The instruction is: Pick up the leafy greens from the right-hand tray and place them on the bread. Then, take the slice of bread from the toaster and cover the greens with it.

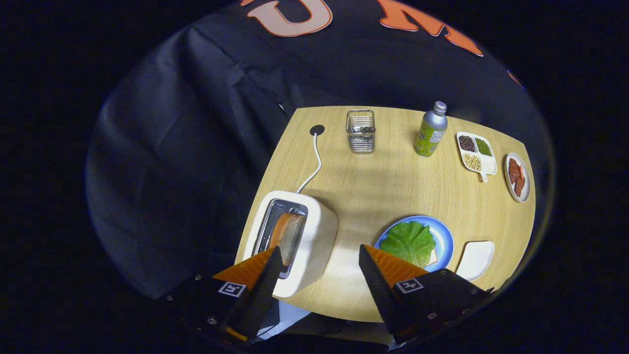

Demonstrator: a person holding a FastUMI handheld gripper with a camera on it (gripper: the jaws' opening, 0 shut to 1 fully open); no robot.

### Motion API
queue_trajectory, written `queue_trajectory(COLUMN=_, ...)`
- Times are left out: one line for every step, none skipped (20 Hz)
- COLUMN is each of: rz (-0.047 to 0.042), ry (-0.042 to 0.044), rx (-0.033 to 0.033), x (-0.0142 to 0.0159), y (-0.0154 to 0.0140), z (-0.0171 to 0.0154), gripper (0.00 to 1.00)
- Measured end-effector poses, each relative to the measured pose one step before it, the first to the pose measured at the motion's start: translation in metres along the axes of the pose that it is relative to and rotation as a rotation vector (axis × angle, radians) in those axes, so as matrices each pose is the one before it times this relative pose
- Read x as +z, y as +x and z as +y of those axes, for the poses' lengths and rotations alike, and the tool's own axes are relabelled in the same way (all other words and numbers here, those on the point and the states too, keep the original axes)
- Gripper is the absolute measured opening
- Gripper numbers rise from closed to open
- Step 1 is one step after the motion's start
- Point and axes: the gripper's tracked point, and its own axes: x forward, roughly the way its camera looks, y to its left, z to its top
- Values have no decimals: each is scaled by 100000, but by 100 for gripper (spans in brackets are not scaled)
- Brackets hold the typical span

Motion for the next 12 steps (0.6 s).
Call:
queue_trajectory(rz=1938, ry=-186, rx=57, x=17, y=255, z=757, gripper=94)
queue_trajectory(rz=1571, ry=21, rx=898, x=-218, y=299, z=1043, gripper=94)
queue_trajectory(rz=924, ry=220, rx=82, x=20, y=315, z=664, gripper=94)
queue_trajectory(rz=769, ry=-475, rx=-300, x=140, y=624, z=436, gripper=92)
queue_trajectory(rz=829, ry=-296, rx=-654, x=124, y=455, z=349, gripper=91)
queue_trajectory(rz=1139, ry=-388, rx=-44, x=-106, y=419, z=457, gripper=90)
queue_trajectory(rz=1557, ry=73, rx=-262, x=-101, y=525, z=328, gripper=90)
queue_trajectory(rz=1018, ry=181, rx=-358, x=-16, y=626, z=450, gripper=88)
queue_trajectory(rz=933, ry=251, rx=-1305, x=37, y=576, z=88, gripper=87)
queue_trajectory(rz=464, ry=374, rx=-1279, x=-65, y=502, z=111, gripper=84)
queue_trajectory(rz=940, ry=307, rx=-1166, x=2, y=499, z=-21, gripper=82)
queue_trajectory(rz=702, ry=559, rx=-854, x=13, y=441, z=24, gripper=77)
